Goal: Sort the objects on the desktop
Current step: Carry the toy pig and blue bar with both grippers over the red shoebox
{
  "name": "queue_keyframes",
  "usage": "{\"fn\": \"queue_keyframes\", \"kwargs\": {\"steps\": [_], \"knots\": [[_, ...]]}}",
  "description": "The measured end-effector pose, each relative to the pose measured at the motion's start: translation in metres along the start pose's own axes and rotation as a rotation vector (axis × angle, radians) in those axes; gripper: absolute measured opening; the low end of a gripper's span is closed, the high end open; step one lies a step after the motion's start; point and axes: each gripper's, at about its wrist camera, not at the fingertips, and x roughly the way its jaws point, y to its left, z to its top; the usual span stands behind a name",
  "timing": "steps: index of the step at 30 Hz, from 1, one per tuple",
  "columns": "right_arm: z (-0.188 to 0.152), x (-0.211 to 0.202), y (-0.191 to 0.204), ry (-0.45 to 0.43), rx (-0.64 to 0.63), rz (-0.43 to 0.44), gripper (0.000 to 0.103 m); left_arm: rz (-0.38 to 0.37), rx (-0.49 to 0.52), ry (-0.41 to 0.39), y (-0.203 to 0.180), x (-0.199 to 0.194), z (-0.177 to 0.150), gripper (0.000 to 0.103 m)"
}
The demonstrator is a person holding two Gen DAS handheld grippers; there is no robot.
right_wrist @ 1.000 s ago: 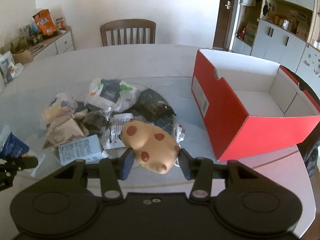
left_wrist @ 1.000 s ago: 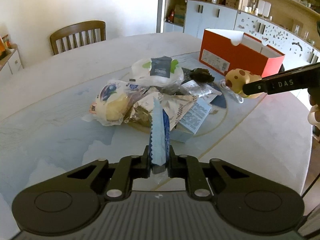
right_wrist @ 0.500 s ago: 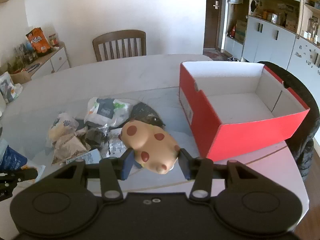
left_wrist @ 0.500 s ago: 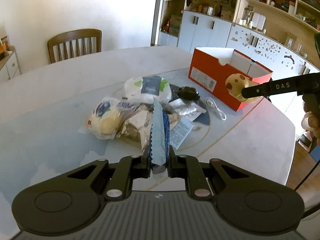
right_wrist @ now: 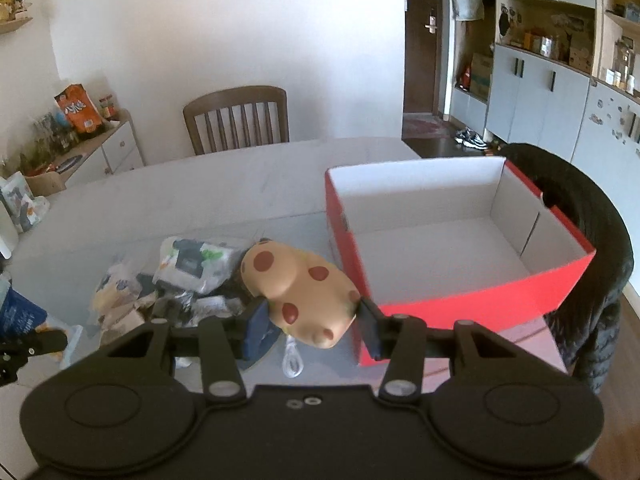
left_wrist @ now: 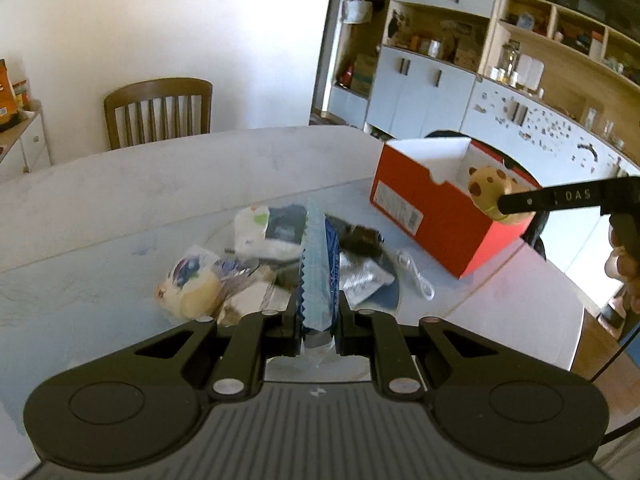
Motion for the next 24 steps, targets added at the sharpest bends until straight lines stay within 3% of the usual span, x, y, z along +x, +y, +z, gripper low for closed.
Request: {"fn": "queue_keyframes", "kwargs": {"steps": [12,24], "knots": [[0.029,0.009,-0.066,-0.021,-0.030,0.050,0.047,0.052,-0.013,-0.018,-0.061,0.028,0.035,0.013],[0.042,0.019,-0.127,-0.026,-0.022,0.072,0.047,0.049,0.020,-0.026,-0.124,0.079,0.077,0.013]]}}
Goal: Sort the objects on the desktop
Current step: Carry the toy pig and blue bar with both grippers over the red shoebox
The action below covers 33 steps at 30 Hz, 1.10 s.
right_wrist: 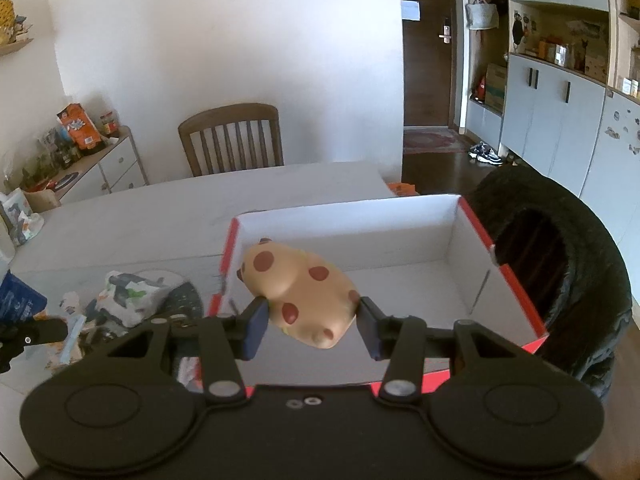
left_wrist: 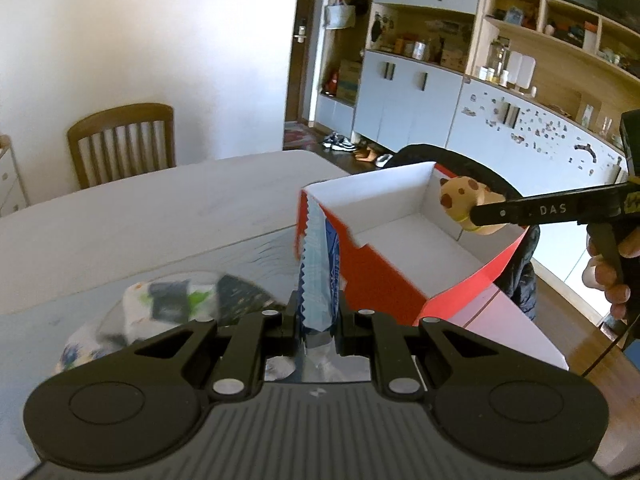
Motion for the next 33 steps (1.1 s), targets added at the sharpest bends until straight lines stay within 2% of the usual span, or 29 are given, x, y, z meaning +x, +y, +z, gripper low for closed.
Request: {"fn": "queue_keyframes", "kwargs": {"steps": [15,26,33], "knots": [[0.001,0.013,-0.049,0.033,0.024,-0.026,0.047,-0.067,0.058,0.038,-0.050,0.064,0.045,0.014],[0.002,0.037,-0.068,0.097,0.022,-0.038,0.048,-0.088,0.141,0.160,-0.084,0.123,0.068,0.014],[0.000,0.056,-0.075,0.150,0.007,-0.040,0.048,-0.079,0.178,0.251,-0.095,0.158,0.071,0.014]]}}
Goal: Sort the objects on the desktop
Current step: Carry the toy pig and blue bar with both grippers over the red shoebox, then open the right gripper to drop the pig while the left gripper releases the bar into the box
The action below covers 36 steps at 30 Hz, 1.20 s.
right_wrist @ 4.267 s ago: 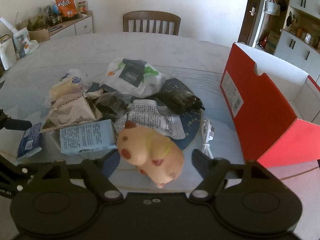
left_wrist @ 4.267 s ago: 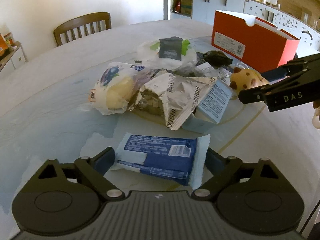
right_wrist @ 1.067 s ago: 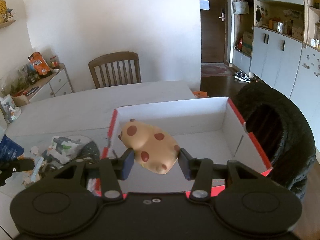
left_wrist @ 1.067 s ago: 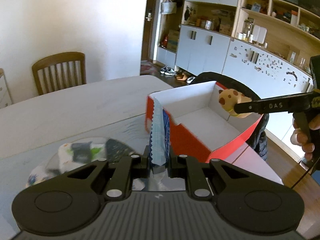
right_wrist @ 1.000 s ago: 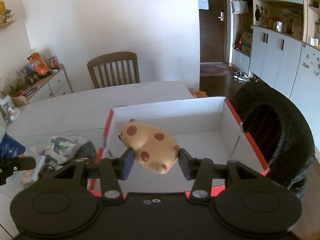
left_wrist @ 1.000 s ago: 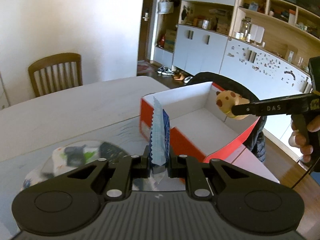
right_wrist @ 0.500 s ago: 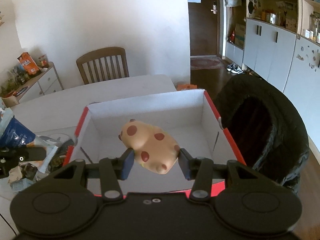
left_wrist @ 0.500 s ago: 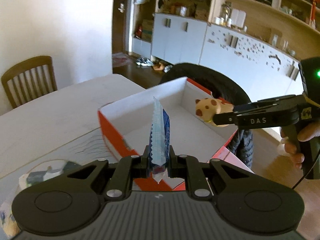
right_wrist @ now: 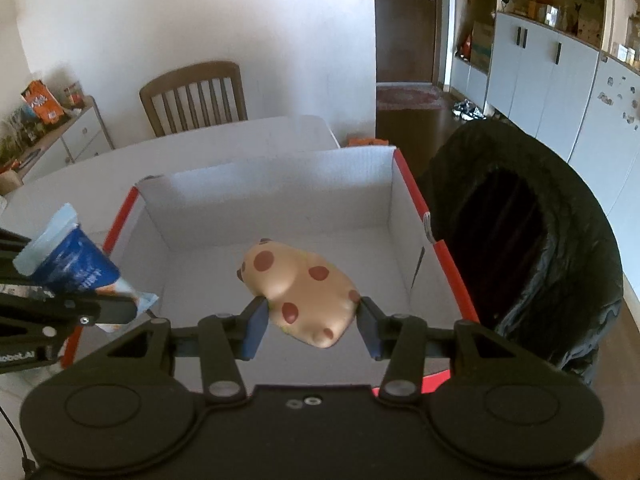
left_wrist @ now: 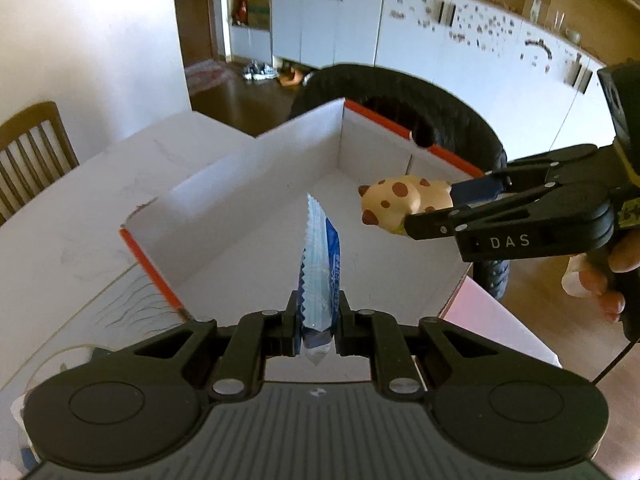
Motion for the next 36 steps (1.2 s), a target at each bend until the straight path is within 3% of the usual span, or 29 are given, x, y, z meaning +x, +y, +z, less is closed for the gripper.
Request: {"fn": "queue_keyframes", "kwargs": {"steps": [16,26,36], "knots": [[0.018,0.048,-0.013,0.110,-0.060,0.020,0.047,0.028,0.153,0.189,-0.020,0.067,0.024,0.014],[0.022,0.067,-0.015,0.190,-0.090,0.030,0.047,0.031,0.109,0.302,-0.016,0.094,0.027,0.014],[0.019,0.081,-0.015,0.241,-0.081,0.029,0.048,0.029,0.067,0.356,-0.011,0.108,0.022,0.014]]}}
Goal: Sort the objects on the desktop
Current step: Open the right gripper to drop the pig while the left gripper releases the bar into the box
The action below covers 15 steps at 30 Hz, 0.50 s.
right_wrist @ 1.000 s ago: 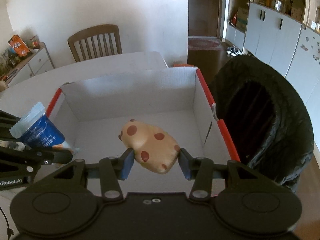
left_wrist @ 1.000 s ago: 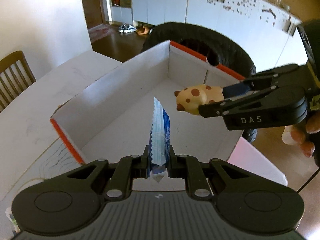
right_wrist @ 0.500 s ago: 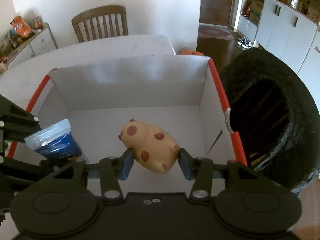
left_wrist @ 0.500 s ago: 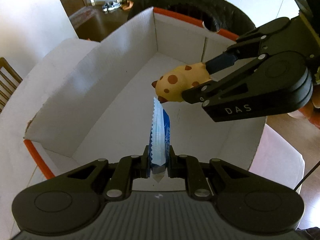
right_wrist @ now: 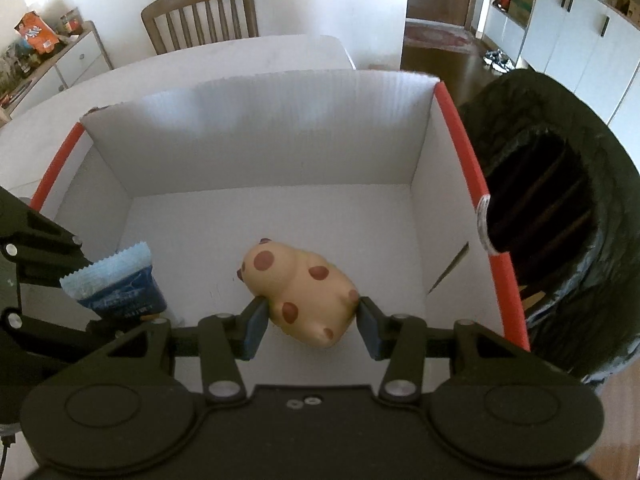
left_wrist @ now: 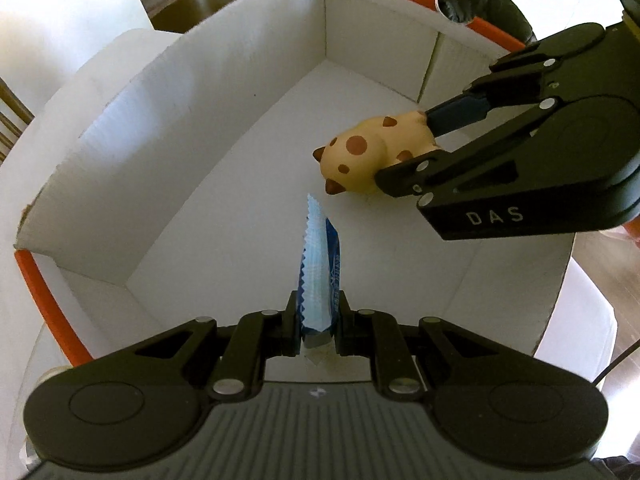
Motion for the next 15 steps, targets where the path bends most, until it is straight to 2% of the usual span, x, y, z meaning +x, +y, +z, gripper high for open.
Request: {"fn": "queue_keyframes", "kwargs": {"steps": [13,15], "knots": [[-0.0065,0.0044,-0.0020,-0.009,0.031,-0.012,0.051,0.025,0.006,0.003,-0.0034,0.0030,-0.0046,0.014],[-0.0047,0.0007,-0.0025,-0.014,0.040,-0.010,0.058,0.020,-0.009,0.001,-0.0012,0.0026,-0.0057,0.014]]}}
